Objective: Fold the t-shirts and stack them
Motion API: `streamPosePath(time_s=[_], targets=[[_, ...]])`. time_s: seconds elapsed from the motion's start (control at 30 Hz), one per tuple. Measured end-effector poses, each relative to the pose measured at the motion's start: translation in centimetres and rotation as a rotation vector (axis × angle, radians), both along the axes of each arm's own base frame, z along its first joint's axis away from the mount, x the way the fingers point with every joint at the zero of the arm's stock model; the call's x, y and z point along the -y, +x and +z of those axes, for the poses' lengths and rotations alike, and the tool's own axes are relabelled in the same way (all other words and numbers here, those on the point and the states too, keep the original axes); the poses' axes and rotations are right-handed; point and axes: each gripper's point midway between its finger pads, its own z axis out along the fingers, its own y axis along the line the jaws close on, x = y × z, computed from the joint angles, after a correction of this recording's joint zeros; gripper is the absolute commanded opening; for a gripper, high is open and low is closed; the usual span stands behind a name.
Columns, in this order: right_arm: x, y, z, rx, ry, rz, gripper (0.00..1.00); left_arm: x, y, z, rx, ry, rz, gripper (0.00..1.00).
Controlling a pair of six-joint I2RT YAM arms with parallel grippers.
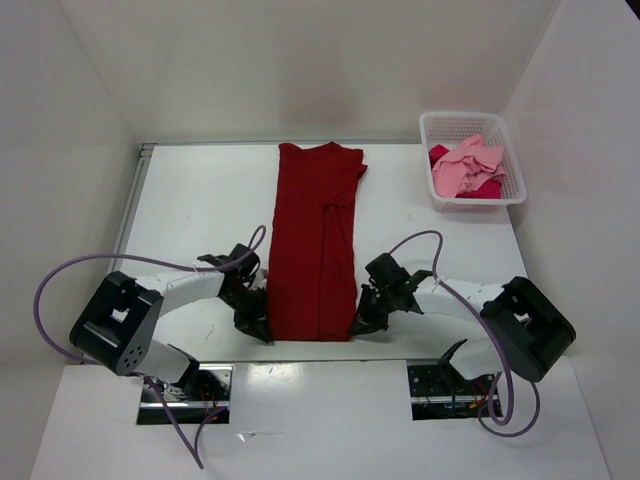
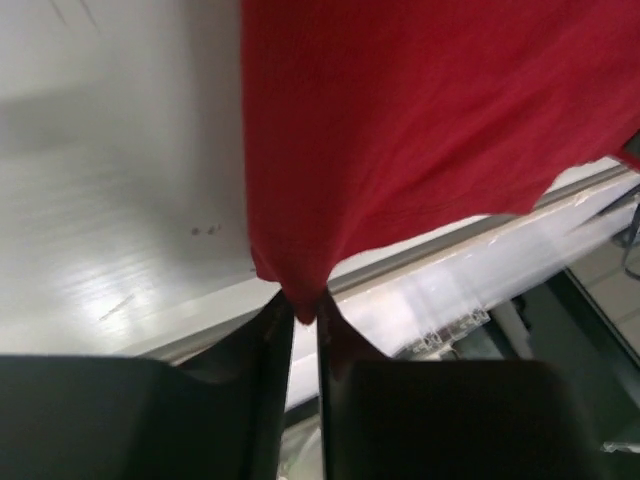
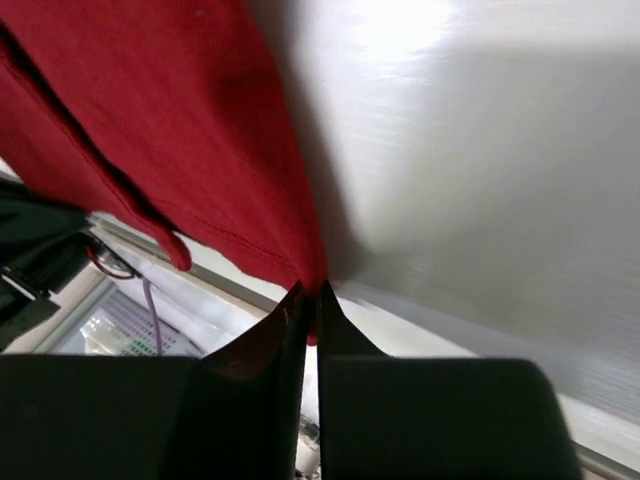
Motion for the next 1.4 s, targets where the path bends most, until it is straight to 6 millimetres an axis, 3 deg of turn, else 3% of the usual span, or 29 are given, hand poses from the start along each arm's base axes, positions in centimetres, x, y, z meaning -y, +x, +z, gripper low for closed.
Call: streamPosePath(time_s=[0.1,0.27,0.33,0.4,0.47,0.53,0.67,0.8,0.97,1.13,1.27,1.4], targets=[[-0.5,-0.6,0.3,-0.003,0.007,0.033,0.0,0.1,-1.5,-0.3,-0.037,-0.013,-0.028,0.09],[-0.6,-3.6,1.4,-0.05,0.017,0.11,0.0,0.4,-3.5,0.5,-0.111,-0.045,-0.067,0.03],[-0.1,-3.8,2.6,-0.049,0.027,0.109,0.0,0.6,-3.1,1.4,-0.118,-0.05,-0.073,0.01],[0.3,-2.6,4.0,-0.027,0.034,0.089,0.0,1.4,-0.6,3.1,-0.076,-0.078,-0.057,0.01],[0.7,0.3,5.8,0.015,0.043,0.045,0.0,2.0,3.6,5.4,0.021,-0.128,-0.013,0.01],[1.3,4.6,7.9,0.098,0.054,-0.011,0.0,2.0,8.5,7.9,0.149,-0.173,0.051,0.01],[2.0,12.5,10.9,0.258,0.032,-0.045,0.0,0.1,16.1,11.2,0.35,-0.211,0.178,0.03],[2.0,18.5,10.9,0.338,-0.01,-0.034,0.0,-0.7,21.2,10.8,0.409,-0.185,0.261,0.04],[3.0,24.6,8.5,0.359,-0.078,-0.042,0.0,-0.3,26.8,9.0,0.451,-0.153,0.309,0.07],[3.2,29.3,6.4,0.382,-0.118,-0.039,0.0,-0.4,31.2,7.3,0.481,-0.129,0.344,0.1],[3.9,30.6,4.4,0.369,-0.148,-0.045,0.04,-0.4,33.6,5.5,0.496,-0.129,0.353,0.24],[4.9,31.2,3.7,0.362,-0.168,-0.067,0.4,-0.3,34.3,4.3,0.501,-0.134,0.36,0.35]])
